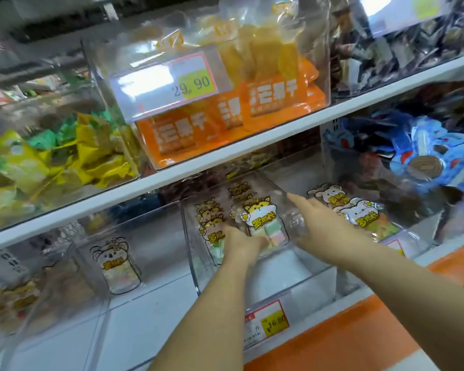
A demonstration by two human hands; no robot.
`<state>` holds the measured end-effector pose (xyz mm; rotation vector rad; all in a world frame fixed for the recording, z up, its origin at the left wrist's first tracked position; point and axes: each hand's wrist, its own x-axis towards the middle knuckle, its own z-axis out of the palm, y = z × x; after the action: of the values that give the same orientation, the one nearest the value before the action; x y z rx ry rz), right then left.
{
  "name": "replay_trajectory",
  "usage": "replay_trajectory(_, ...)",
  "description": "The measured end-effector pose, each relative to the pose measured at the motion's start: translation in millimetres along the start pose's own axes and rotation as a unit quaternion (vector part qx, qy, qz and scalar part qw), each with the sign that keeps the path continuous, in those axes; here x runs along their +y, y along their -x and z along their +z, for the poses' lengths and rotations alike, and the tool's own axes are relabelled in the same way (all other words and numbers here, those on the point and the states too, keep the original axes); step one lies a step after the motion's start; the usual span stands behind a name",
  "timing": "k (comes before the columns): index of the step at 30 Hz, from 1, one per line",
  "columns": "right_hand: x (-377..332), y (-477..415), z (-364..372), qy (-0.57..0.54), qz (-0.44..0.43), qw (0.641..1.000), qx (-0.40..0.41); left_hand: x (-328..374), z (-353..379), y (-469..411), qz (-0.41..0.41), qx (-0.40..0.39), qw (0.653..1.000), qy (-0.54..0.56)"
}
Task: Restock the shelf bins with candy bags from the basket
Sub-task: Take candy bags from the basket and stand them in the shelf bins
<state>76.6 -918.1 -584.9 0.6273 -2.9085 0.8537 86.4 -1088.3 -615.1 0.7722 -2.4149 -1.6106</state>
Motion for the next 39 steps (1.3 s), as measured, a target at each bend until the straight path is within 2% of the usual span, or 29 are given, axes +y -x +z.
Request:
replay_trajectory(5,5.3,-4.1,7.8,0.027,-0.010,0.999,0.037,-8.8,7.4,-24.3,-0.025,-0.020,0.998,-0.053)
replay_trajectory(11,5.2,-2.7,9.6,0.031,-0.002,0.999,0.044,-9.4,12.8,-11.3,-0.095,-0.038,0.968,-0.231)
replay_trajectory(14,4.6,-1.6,10.1,0.030,0.003,0.998,0.047,-15.6,14.1,-16.4,-0.085,-0.031,0.980,-0.175)
replay_trajectory(17,3.7,-0.3,9.8,0.026,0.007,0.998,0.049,-18.7,10.2,-15.2,-0.041,-0.006,0.991,-0.131)
replay_trajectory(24,1.3,-0.3,10.2,0.025,0.006,0.998,0.058,-16.7,6.2,-13.2,-0.033,0.010,0.978,-0.206)
replay_trajectory(34,-0.9,7.4,6.7,0.028,0.007,0.998,0.055,-10.3,-0.2,-6.4,-0.034,0.008,0.982,-0.183)
replay_trajectory(39,-9.1,26.8,-7.5,0.084,-0.050,0.986,0.137,-2.7,-16.2,19.4,0.021,0.007,0.992,-0.122)
